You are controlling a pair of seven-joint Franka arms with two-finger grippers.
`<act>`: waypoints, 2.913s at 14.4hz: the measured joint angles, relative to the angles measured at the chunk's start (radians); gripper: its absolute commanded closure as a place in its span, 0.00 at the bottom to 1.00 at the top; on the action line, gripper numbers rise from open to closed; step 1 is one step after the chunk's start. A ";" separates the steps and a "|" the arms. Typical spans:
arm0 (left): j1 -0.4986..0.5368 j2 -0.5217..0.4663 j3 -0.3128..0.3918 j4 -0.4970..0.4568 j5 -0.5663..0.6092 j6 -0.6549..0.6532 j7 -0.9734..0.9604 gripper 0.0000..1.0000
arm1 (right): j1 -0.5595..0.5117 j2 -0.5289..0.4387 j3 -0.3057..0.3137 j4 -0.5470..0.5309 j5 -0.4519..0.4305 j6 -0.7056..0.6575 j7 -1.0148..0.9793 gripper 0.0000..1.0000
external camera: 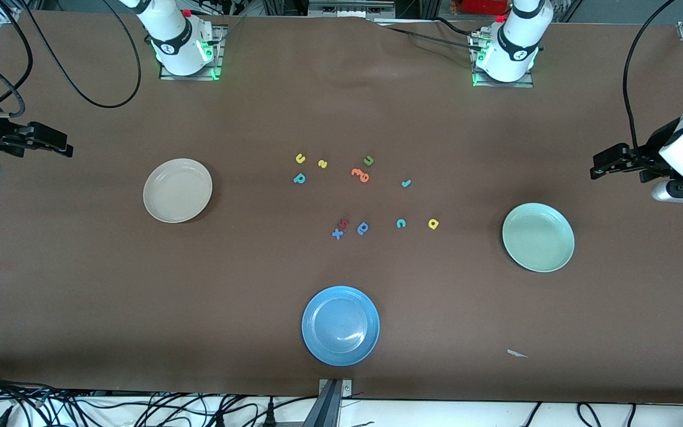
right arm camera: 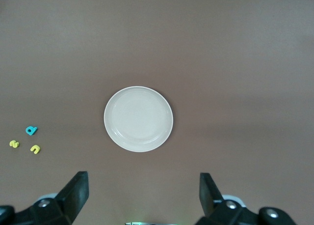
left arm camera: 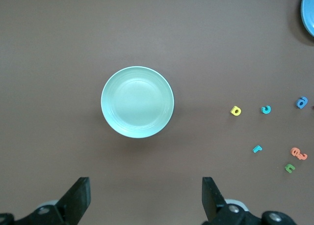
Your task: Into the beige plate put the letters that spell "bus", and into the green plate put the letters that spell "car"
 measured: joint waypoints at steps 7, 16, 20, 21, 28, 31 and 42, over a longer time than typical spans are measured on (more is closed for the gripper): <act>0.000 0.000 0.000 0.000 0.000 -0.003 0.000 0.00 | -0.002 0.000 -0.001 0.000 0.000 0.000 0.000 0.00; -0.022 0.073 -0.017 -0.003 -0.038 0.019 0.000 0.00 | -0.049 0.022 -0.008 -0.007 -0.001 0.007 0.004 0.00; -0.051 0.173 -0.049 -0.010 -0.071 0.130 -0.031 0.00 | -0.053 0.055 -0.006 -0.002 -0.001 0.025 0.080 0.00; -0.064 0.198 -0.062 -0.013 -0.076 0.167 -0.060 0.00 | -0.048 0.060 -0.001 0.000 -0.001 0.026 0.083 0.00; -0.211 0.312 -0.107 -0.206 -0.078 0.580 -0.252 0.00 | 0.070 0.158 0.072 0.023 0.002 0.124 0.143 0.00; -0.266 0.317 -0.108 -0.366 -0.078 0.791 -0.275 0.00 | 0.124 0.200 0.080 0.029 0.011 0.147 0.227 0.00; -0.333 0.423 -0.107 -0.456 -0.078 0.960 -0.305 0.07 | 0.173 0.171 0.307 -0.437 0.004 0.738 0.601 0.00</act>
